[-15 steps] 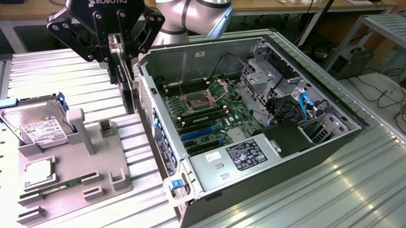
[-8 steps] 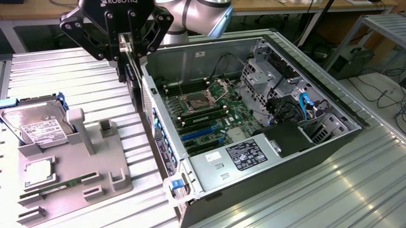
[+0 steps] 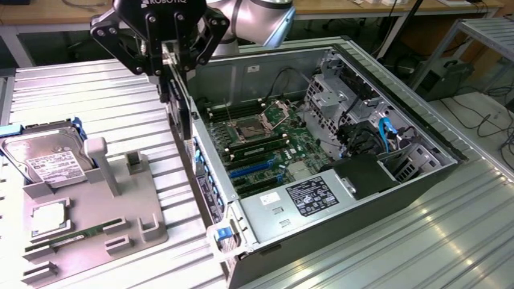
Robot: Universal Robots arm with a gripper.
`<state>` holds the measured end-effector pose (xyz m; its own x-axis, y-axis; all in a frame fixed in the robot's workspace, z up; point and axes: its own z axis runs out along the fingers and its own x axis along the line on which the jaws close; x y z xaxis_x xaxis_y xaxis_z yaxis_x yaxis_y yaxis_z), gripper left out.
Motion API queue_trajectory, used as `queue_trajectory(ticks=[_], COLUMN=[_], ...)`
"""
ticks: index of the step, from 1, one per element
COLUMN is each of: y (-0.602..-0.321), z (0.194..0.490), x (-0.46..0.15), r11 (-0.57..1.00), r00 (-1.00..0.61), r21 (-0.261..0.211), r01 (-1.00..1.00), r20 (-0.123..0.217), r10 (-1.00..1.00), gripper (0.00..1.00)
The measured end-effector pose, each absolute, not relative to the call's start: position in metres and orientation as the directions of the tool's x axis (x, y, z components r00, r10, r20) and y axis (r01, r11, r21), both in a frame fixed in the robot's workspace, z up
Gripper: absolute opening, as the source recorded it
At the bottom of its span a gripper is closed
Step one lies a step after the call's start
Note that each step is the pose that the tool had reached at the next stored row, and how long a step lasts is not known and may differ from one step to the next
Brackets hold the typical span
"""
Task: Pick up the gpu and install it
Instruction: 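Pick up the gpu and move the gpu toward the slot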
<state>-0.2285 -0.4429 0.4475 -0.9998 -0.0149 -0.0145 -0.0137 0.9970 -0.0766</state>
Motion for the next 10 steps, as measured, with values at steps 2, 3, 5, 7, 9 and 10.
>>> queue_trajectory(ticks=[2, 3, 5, 7, 9, 10], y=[-0.443, -0.443, -0.443, -0.443, -0.443, -0.443], z=[0.448, 0.448, 0.448, 0.448, 0.448, 0.448], x=[-0.225, -0.224, -0.221, -0.218, -0.215, -0.213], r11=[0.997, 0.997, 0.997, 0.997, 0.997, 0.997], r00=[-1.0, -1.0, -1.0, -1.0, -1.0, -1.0], r21=[-0.077, -0.077, -0.077, -0.077, -0.077, -0.077], r01=[-0.014, -0.014, -0.014, -0.014, -0.014, -0.014], r20=[-0.015, -0.014, -0.015, -0.014, -0.015, -0.014], r10=[-0.015, -0.015, -0.015, -0.015, -0.015, -0.015], gripper=[0.27, 0.27, 0.27, 0.27, 0.27, 0.27])
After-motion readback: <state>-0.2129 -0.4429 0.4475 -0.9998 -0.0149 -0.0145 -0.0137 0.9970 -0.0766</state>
